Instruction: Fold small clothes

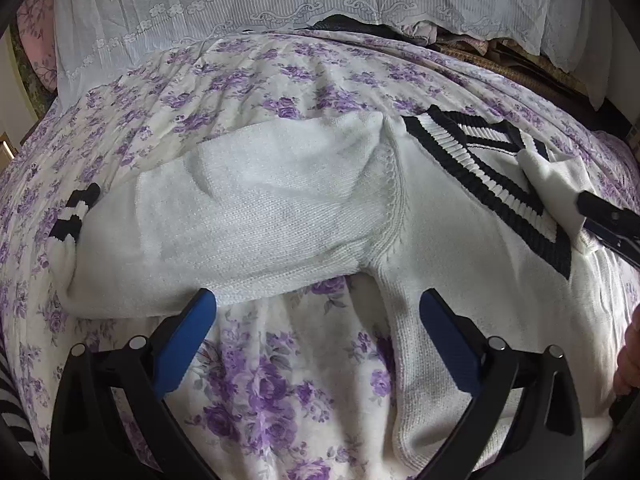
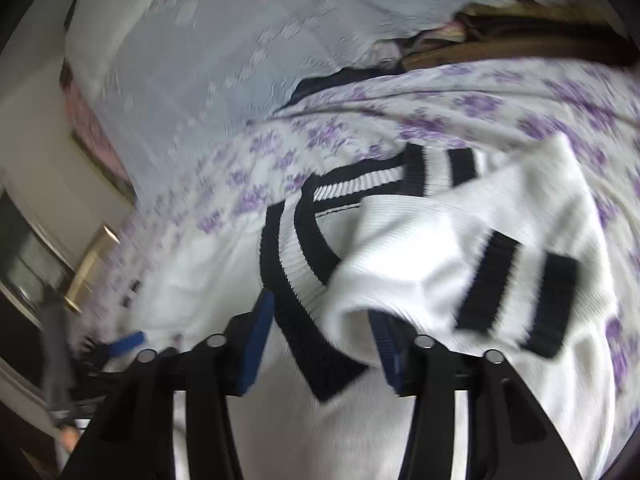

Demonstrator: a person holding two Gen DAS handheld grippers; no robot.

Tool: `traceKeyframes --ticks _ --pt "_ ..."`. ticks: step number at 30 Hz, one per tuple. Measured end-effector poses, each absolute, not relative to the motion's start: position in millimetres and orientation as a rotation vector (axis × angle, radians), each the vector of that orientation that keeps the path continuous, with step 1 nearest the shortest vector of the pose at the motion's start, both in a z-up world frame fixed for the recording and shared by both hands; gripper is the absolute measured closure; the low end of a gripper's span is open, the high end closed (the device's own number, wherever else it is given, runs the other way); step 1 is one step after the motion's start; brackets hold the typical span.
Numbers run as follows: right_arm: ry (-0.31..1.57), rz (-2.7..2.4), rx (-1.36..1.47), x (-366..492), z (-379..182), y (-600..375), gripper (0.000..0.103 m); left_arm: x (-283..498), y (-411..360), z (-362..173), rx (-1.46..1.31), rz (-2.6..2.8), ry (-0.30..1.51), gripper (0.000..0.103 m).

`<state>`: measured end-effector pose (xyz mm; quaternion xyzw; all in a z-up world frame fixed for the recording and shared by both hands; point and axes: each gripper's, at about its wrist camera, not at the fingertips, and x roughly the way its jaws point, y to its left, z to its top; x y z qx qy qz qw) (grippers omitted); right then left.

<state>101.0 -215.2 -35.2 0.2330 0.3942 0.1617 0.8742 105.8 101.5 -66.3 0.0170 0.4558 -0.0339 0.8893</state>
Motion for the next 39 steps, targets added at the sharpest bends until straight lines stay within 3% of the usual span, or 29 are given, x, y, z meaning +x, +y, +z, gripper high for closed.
traceKeyframes --ticks 14,21,24,25,26,34,36,37,38,39 --pt "0.907 0.239 1.15 105 -80 -268 0.046 99 107 -54 0.025 -0.05 0.902 0.004" --pt "0.783 0.047 1.149 91 -78 -284 0.047 97 108 -50 0.001 -0.067 0.899 0.004" --pt "0.762 -0.07 1.125 95 -82 -296 0.069 96 107 -49 0.011 -0.059 0.89 0.004" --pt "0.758 -0.09 1.105 96 -81 -295 0.083 96 107 -49 0.01 -0.058 0.89 0.004" --pt "0.742 -0.096 1.057 97 -77 -292 0.087 96 108 -49 0.006 -0.058 0.893 0.004" --pt "0.649 0.193 0.665 139 11 -174 0.091 105 137 -40 -0.099 -0.006 0.888 0.004" --pt "0.698 0.287 0.541 156 17 -118 0.078 107 147 -40 -0.134 0.003 0.893 0.004" --pt "0.746 0.338 0.493 163 14 -97 0.046 109 153 -41 -0.155 0.005 0.898 0.004" --pt "0.809 0.4 0.452 167 6 -74 0.022 111 157 -42 -0.169 0.007 0.902 0.004" --pt "0.858 0.44 0.423 168 -1 -58 0.022 112 160 -42 -0.181 0.009 0.906 0.004"
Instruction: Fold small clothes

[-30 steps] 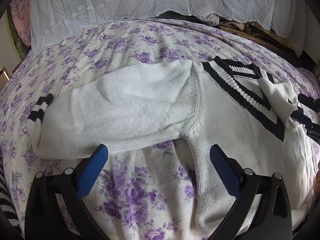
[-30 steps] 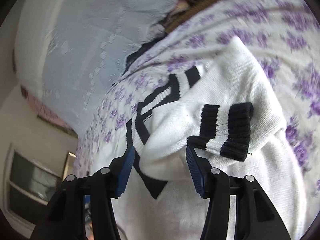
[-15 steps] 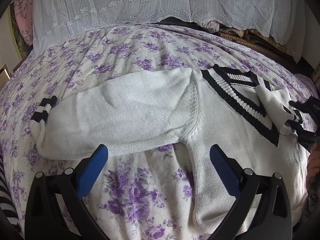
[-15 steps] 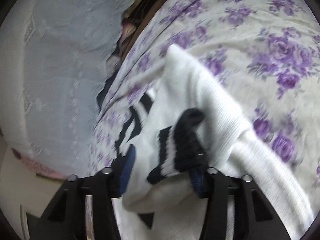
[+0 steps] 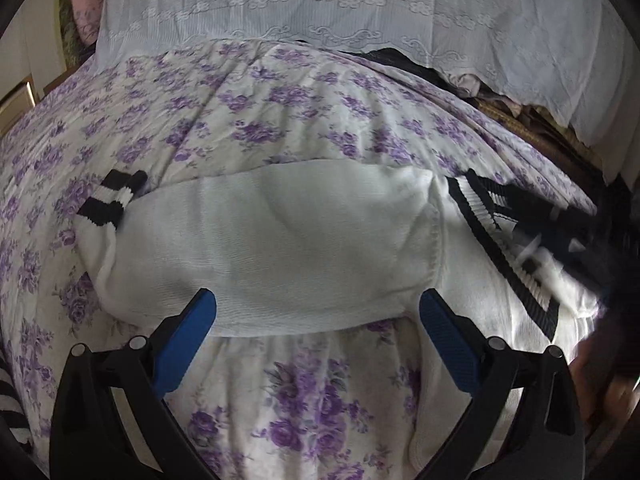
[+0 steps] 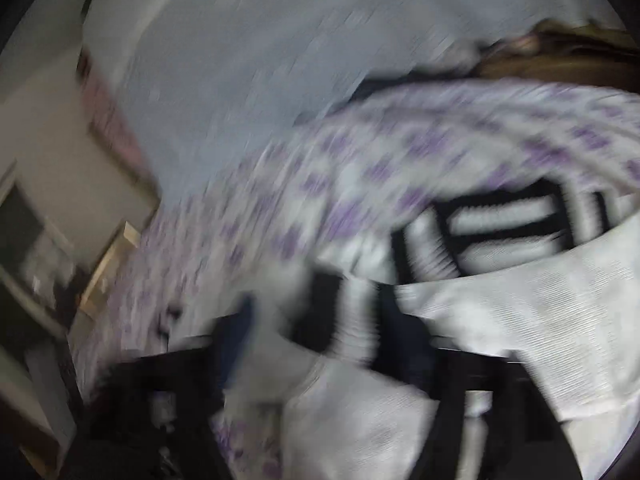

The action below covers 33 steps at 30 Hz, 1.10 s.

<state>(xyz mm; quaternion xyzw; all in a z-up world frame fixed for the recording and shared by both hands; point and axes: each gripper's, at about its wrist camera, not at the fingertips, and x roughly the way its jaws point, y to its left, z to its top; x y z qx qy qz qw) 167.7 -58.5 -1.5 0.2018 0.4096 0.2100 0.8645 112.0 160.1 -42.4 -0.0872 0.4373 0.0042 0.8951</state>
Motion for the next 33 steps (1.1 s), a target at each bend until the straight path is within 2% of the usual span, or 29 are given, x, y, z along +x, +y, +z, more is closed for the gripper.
traceKeyframes --ticks 2,4,6,8,12,13,14,15,16,17,19,22,24,26,30,33 --pt "0.879 0.456 0.363 158 -10 -43 0.022 115 166 -45 -0.202 0.017 0.918 0.004" --pt "0.819 0.433 0.341 144 -1 -53 0.024 118 170 -49 -0.222 0.016 0.935 0.004" --pt "0.742 0.388 0.383 134 16 -84 0.03 118 171 -51 -0.237 0.004 0.948 0.004" --pt "0.72 0.314 0.366 136 18 -113 0.041 117 169 -50 -0.225 0.001 0.943 0.004" --pt "0.865 0.108 0.287 148 -20 -171 0.042 118 159 -54 -0.164 0.016 0.944 0.004" --pt "0.944 0.05 0.288 153 -44 -190 0.049 119 158 -56 -0.154 0.021 0.949 0.004" --pt "0.966 0.049 0.321 152 -59 -206 0.062 120 157 -58 -0.144 0.026 0.955 0.004" --pt "0.929 0.068 0.34 147 -58 -218 0.068 120 158 -59 -0.141 0.028 0.958 0.004" --pt "0.938 0.055 0.343 144 -53 -220 0.07 121 159 -60 -0.138 0.03 0.962 0.004" --pt "0.92 0.055 0.381 138 -45 -225 0.061 121 161 -59 -0.136 0.029 0.964 0.004" --pt "0.823 0.08 0.417 126 -24 -234 0.051 119 169 -55 -0.143 0.038 0.955 0.004" --pt "0.73 -0.022 0.326 123 -5 -258 0.035 111 203 -48 -0.206 0.099 0.926 0.004" --pt "0.772 -0.091 0.296 135 -21 -275 0.035 107 236 -48 -0.3 0.133 0.923 0.004" --pt "0.959 -0.11 0.34 151 -71 -306 0.033 107 268 -53 -0.406 0.15 0.925 0.004" --pt "0.8 -0.064 0.494 121 -63 -333 0.033 113 307 -60 -0.446 0.268 0.94 0.004" --pt "0.732 -0.018 0.538 100 -52 -341 0.029 112 325 -65 -0.486 0.29 0.945 0.004"
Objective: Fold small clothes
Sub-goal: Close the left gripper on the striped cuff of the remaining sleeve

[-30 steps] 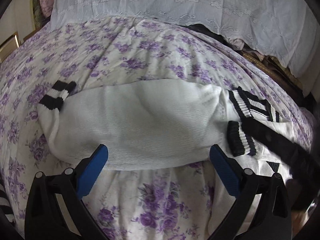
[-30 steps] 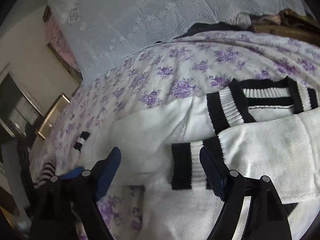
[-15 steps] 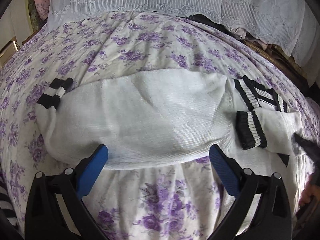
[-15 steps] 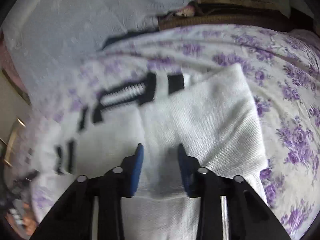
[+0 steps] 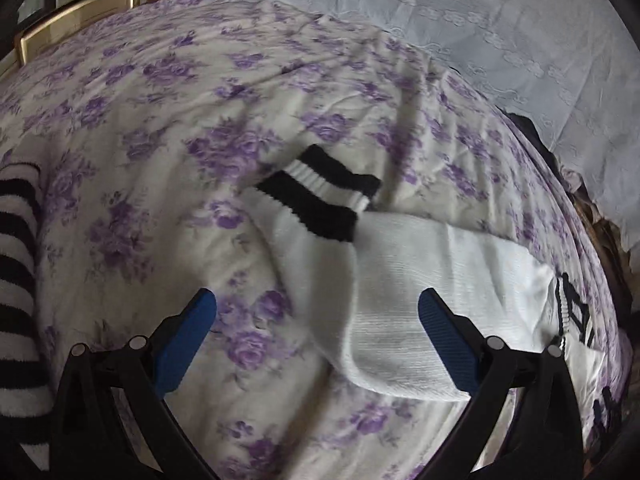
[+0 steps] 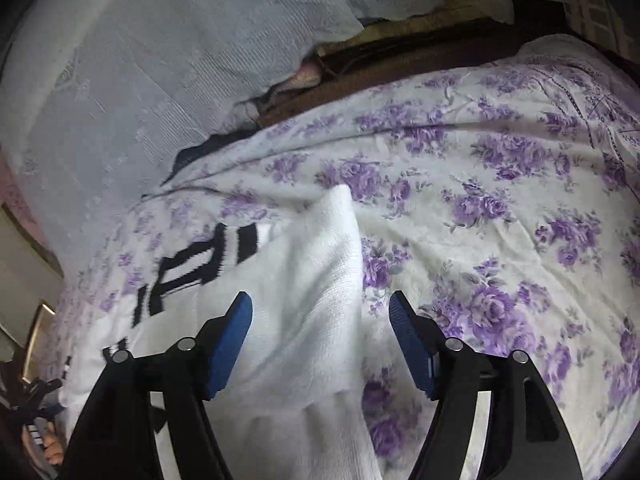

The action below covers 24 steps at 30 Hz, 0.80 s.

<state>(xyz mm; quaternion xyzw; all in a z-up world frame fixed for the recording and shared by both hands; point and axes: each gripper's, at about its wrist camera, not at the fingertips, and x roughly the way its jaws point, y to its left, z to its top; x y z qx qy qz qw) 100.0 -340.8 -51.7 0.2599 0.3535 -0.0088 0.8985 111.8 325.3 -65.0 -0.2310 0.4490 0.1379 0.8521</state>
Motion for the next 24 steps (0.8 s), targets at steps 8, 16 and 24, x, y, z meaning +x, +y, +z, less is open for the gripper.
traceKeyframes --ticks 8,16,24 --pt "0.749 0.028 0.626 81 -62 -343 0.028 115 303 -61 -0.336 0.298 0.926 0.009" --pt "0.748 0.097 0.591 56 -52 -324 0.027 113 310 -67 -0.404 0.238 0.951 0.054" --pt "0.777 0.115 0.603 50 -57 -322 0.025 97 331 -68 -0.477 0.283 0.929 0.05"
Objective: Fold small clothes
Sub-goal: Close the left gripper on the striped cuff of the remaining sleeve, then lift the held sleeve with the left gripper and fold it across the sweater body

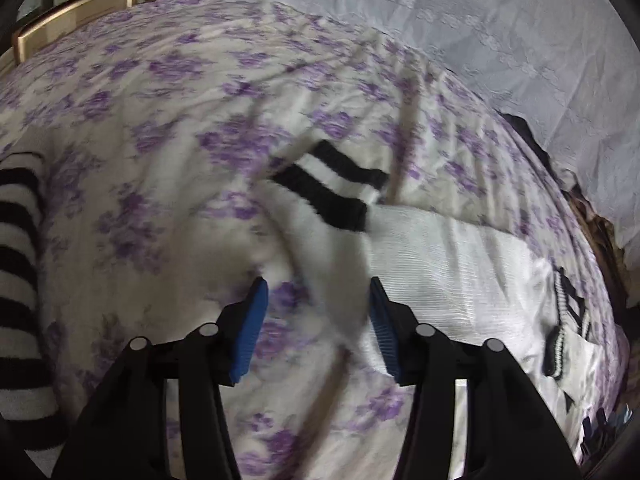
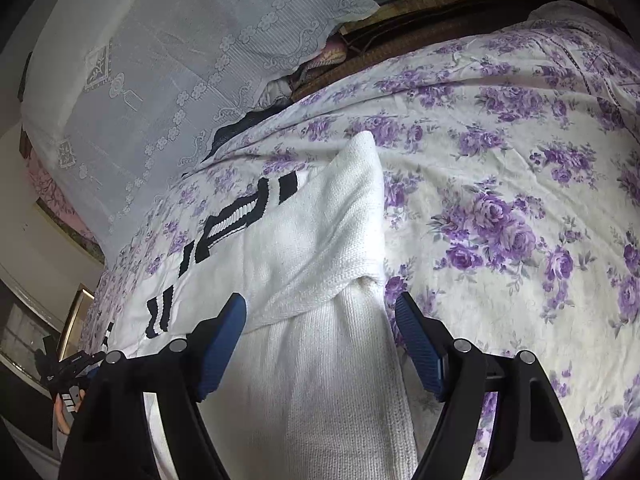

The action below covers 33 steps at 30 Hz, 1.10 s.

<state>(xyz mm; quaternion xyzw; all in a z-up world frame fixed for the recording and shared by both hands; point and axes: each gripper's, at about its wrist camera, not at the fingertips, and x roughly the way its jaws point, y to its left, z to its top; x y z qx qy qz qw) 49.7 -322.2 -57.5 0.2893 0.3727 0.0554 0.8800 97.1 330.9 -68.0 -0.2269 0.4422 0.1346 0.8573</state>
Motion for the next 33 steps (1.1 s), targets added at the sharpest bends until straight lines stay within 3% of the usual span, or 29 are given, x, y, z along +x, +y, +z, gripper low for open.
traceKeyframes --ticks 3,5,9,17,33 --pt "0.792 0.118 0.604 51 -60 -320 0.025 99 327 -71 -0.446 0.302 0.942 0.055" --pt "0.791 0.115 0.605 51 -60 -320 0.025 99 317 -68 -0.41 0.279 0.938 0.088" --pt "0.774 0.111 0.614 48 -57 -322 0.025 98 299 -64 -0.304 0.31 0.918 0.091" --pt "0.822 0.113 0.614 55 -68 -318 0.025 101 296 -48 -0.371 0.24 0.897 0.092" --pt "0.776 0.106 0.826 43 -68 -353 0.02 128 167 33 -0.135 0.042 0.802 0.096"
